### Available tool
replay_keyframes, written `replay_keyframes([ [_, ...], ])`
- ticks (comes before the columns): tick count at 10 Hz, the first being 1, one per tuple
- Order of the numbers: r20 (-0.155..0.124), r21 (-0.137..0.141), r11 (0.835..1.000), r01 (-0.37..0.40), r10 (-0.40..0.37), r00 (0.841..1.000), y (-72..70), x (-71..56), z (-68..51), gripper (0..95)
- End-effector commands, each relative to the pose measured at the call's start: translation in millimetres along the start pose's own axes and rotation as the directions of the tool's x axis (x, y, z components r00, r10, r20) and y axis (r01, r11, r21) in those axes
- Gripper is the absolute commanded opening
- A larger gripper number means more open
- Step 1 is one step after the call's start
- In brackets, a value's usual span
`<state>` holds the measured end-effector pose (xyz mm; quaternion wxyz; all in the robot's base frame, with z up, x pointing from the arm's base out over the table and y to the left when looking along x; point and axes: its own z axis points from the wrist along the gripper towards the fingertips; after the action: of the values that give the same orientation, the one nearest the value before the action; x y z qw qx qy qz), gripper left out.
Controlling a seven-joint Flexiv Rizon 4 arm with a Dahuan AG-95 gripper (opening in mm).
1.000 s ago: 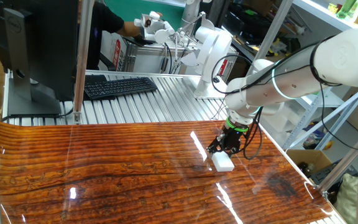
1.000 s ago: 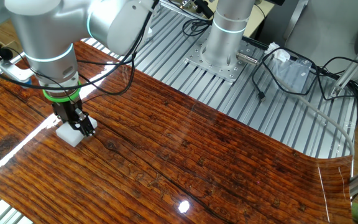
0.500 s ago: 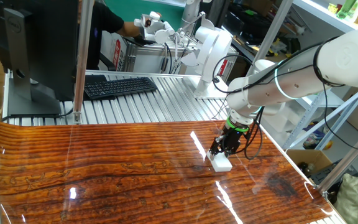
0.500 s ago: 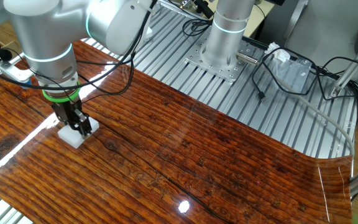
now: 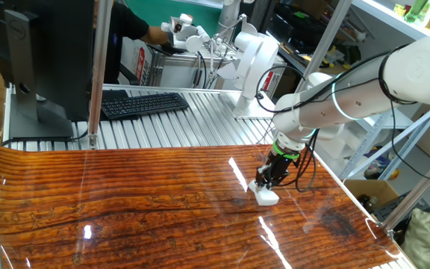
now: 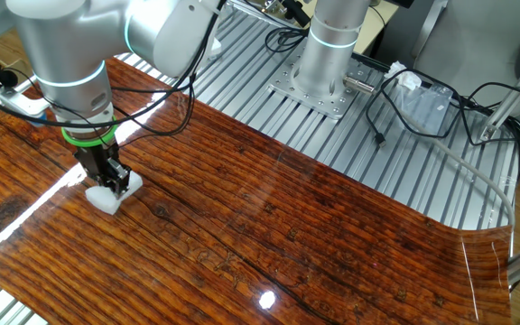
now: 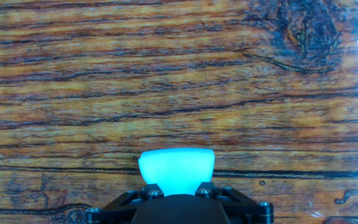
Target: Clean the tabletop with a sponge
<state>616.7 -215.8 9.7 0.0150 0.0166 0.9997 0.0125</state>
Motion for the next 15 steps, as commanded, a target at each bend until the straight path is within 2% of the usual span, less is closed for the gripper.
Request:
replay_keyframes([
  [1, -0.001, -0.001, 1.000, 0.001, -0.001, 1.000, 0.0, -0.2, 0.1, 0.0],
  [9, -0.008, 0.002, 1.000, 0.011, -0.011, 1.000, -0.9, 0.9, -3.5, 0.0],
  [15, -0.004, 0.004, 1.000, -0.010, 0.010, 1.000, 12.4, 7.1, 0.0, 0.0],
])
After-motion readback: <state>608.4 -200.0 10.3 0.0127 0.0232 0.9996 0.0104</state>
